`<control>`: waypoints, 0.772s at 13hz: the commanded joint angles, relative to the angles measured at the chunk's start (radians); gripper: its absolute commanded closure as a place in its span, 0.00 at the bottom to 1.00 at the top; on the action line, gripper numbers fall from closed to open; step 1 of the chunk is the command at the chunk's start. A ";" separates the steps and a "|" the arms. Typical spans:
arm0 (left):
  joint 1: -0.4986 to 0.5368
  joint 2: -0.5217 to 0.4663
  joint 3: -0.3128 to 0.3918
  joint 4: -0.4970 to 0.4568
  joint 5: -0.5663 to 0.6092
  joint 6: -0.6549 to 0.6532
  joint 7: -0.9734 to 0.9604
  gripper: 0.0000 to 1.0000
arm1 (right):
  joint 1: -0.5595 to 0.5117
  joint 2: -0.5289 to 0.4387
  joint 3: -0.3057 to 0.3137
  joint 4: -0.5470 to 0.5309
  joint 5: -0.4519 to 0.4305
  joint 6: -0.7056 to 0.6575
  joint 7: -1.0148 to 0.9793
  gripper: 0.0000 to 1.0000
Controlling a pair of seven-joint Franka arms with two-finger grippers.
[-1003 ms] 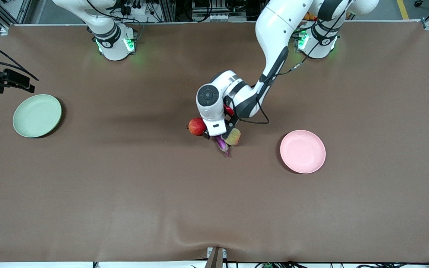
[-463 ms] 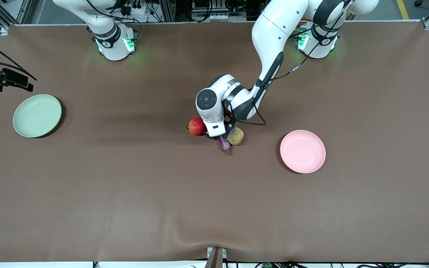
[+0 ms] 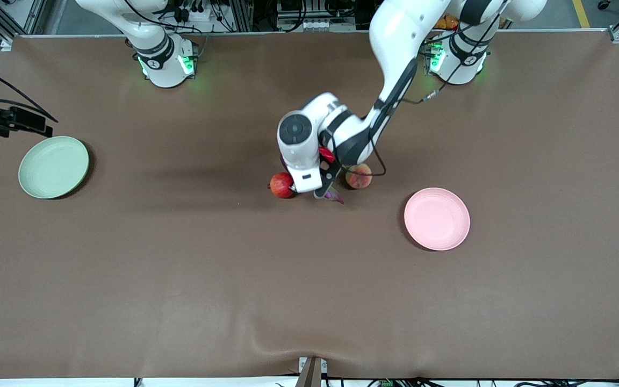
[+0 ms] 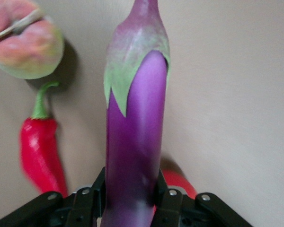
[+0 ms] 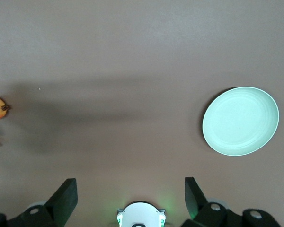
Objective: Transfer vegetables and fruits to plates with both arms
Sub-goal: 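Close the left gripper on the eggplant and lift it, then carry the eggplant to the pink plate while the right gripper reaches the pomegranate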
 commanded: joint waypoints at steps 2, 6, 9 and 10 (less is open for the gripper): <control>0.016 -0.209 0.015 -0.037 0.001 -0.098 0.001 1.00 | 0.015 0.007 0.011 0.010 0.009 -0.063 0.006 0.00; 0.123 -0.245 0.028 -0.040 0.037 -0.203 0.205 1.00 | 0.093 0.007 0.022 0.009 0.079 -0.117 0.203 0.00; 0.241 -0.200 0.026 -0.052 0.037 -0.292 0.497 1.00 | 0.206 0.019 0.030 -0.011 0.165 -0.111 0.550 0.00; 0.278 -0.176 0.026 -0.059 0.037 -0.309 0.570 1.00 | 0.243 0.027 0.030 -0.019 0.182 -0.105 0.624 0.00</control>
